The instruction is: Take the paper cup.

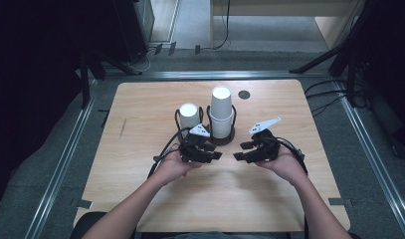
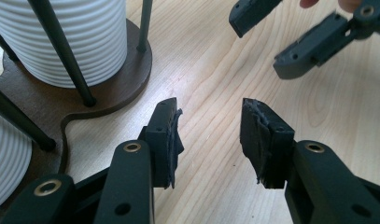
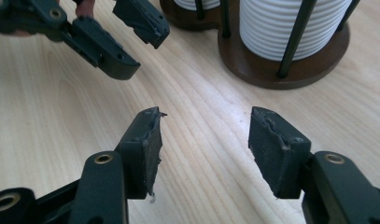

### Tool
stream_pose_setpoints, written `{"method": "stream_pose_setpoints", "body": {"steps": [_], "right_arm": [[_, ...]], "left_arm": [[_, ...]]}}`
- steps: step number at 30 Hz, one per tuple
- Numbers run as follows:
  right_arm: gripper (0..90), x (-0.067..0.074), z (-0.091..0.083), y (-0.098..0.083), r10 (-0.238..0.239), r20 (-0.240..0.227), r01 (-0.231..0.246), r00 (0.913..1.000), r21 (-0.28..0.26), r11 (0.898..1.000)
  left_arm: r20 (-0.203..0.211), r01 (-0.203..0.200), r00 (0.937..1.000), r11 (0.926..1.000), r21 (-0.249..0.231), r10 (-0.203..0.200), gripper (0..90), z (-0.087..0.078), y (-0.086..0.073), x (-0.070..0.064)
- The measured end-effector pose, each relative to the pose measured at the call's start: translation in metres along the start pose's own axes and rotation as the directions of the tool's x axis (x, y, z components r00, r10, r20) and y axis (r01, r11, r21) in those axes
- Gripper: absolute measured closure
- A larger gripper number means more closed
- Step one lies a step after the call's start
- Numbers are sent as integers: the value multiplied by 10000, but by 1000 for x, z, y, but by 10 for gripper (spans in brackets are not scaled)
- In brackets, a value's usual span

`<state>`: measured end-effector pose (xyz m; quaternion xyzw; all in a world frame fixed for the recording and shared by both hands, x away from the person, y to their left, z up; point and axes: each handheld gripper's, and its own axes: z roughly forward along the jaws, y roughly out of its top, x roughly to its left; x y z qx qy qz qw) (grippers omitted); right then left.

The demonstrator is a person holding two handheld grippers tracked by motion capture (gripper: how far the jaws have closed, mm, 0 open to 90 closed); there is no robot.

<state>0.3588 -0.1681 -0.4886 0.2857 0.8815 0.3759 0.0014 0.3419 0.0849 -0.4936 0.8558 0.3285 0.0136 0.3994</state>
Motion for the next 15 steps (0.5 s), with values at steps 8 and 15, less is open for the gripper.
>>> {"method": "stream_pose_setpoints", "body": {"steps": [8, 15], "right_arm": [[450, 2, 0, 0, -387, 22, 387, 9992, 106, 9992], [428, 0, -9, 12, -341, 232, 346, 9991, -206, 9992]], "left_arm": [[-130, 257, 9996, 9984, -511, -264, 546, -9, 8, 4], [-404, -13, 9992, 9986, -531, -8, 626, -12, 16, 8]]}}
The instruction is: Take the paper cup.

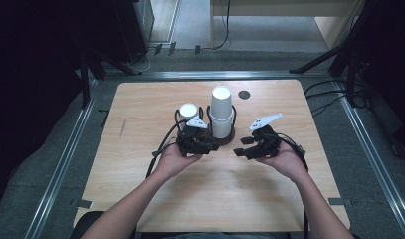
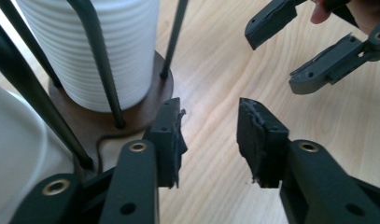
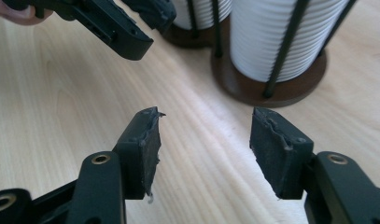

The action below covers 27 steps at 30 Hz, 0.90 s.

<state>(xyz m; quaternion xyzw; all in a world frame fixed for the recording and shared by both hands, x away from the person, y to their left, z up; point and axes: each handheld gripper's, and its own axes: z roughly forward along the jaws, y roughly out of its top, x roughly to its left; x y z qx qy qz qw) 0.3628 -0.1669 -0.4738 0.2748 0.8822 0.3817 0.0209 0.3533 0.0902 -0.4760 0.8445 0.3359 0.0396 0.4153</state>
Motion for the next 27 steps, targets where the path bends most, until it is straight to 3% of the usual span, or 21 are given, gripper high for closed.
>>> {"method": "stream_pose_setpoints", "body": {"steps": [3, 6, 12, 17, 20, 24, 27], "right_arm": [[412, -3, -6, 6, 30, 174, -30, 9998, 9, 10000], [400, -5, -13, 11, 31, 200, -29, 9998, -119, 9999], [372, -12, -26, 28, -33, 404, 40, 9992, -163, 9999], [360, -19, -33, 46, -27, 563, 42, 9984, -260, 9997], [353, -21, -36, 55, -65, 655, 83, 9978, -287, 9996], [326, -23, -37, 64, -159, 734, 187, 9972, -375, 9991], [305, -25, -37, 71, 93, 685, -60, 9976, -486, 9988]], "left_arm": [[-184, -105, 9998, 9999, -94, 103, 751, 0, 4, -1], [-453, -277, 9986, 9996, -46, 275, 797, -1, 8, -2], [-839, -169, 9964, 9996, -245, 147, 886, -5, 21, -3], [-1131, 45, 9936, 9994, -337, -83, 898, 0, 29, -2], [-1607, -84, 9870, 9995, -321, 31, 899, 4, 35, -5], [-1757, 165, 9841, 9985, -513, -253, 898, 7, 39, -5], [-1942, 192, 9806, 9986, -498, -285, 898, 9, 40, -6]]}}
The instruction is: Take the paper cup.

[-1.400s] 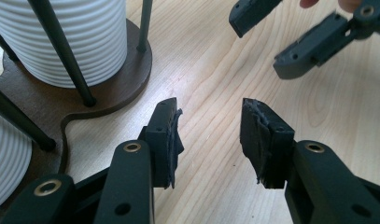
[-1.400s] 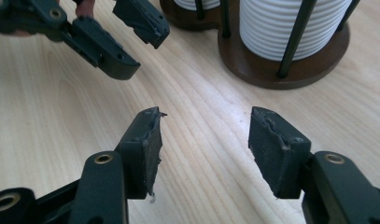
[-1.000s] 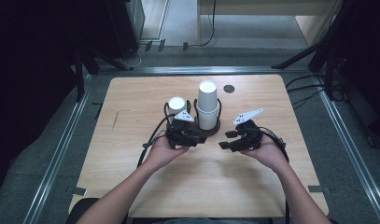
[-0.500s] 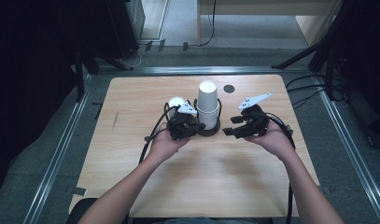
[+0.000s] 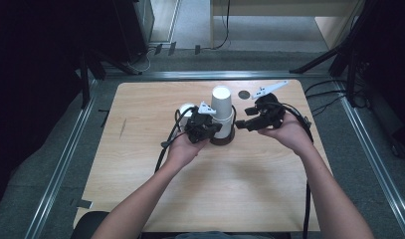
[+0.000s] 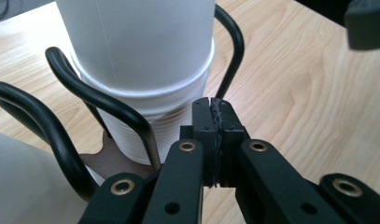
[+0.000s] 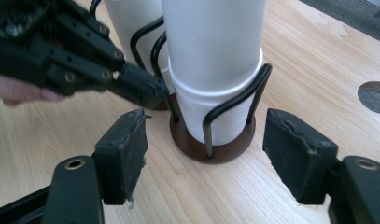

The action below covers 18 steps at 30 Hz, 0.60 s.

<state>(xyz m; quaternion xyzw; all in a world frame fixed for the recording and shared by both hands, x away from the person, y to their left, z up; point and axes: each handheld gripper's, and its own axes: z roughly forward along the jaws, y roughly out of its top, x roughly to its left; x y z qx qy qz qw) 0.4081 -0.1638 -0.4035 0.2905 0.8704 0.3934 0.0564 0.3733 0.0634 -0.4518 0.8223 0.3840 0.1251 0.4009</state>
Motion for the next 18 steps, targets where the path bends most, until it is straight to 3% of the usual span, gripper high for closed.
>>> {"method": "stream_pose_setpoints", "body": {"steps": [18], "right_arm": [[238, -5, 14, 50, -752, 154, 755, 9970, -180, 9970]], "left_arm": [[-384, 66, 9992, 9998, -172, -73, 893, 5, 0, 2]]}}
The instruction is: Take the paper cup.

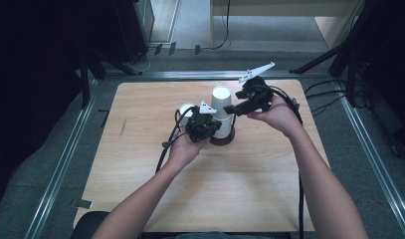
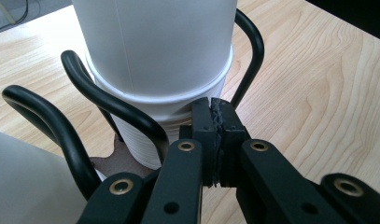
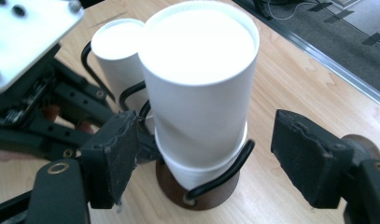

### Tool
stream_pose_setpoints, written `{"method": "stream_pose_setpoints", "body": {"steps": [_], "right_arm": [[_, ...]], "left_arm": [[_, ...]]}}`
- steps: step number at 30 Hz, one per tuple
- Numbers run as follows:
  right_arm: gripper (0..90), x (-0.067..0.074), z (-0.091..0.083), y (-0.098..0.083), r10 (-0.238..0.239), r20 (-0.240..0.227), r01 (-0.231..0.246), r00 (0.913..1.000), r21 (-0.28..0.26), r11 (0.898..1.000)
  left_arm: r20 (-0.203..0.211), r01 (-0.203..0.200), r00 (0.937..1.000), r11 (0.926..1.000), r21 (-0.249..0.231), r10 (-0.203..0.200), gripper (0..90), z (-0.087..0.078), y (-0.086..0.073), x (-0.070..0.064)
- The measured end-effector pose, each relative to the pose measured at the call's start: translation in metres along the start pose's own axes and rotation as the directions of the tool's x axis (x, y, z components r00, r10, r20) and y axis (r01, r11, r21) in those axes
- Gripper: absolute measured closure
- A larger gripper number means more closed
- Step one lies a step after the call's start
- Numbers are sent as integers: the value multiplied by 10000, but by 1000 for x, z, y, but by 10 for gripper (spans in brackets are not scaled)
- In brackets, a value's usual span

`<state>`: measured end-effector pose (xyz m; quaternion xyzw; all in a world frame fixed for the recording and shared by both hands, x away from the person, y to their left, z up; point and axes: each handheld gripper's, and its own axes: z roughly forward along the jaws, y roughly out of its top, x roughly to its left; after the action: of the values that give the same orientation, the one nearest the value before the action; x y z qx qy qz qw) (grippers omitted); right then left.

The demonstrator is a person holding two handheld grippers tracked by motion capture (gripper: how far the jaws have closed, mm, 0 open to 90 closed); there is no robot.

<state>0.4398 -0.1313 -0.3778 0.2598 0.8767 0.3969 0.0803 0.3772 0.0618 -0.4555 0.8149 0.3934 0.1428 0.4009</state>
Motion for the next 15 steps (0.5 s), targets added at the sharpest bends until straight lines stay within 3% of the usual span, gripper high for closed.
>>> {"method": "stream_pose_setpoints", "body": {"steps": [6, 11, 15], "right_arm": [[224, 0, 7, 11, -93, -5, 93, 10000, 71, 9999], [222, 1, 14, 19, -140, -87, 140, 9999, 21, 9999], [223, 6, 19, 27, -445, 79, 443, 9990, 232, 9987]], "left_arm": [[-113, -175, 9998, 9998, -50, 175, 878, 0, -1, -1], [-50, -57, 10000, 10000, -27, 57, 880, 0, -1, 0], [-63, -83, 9999, 10000, -16, 83, 880, 0, -1, -1]]}}
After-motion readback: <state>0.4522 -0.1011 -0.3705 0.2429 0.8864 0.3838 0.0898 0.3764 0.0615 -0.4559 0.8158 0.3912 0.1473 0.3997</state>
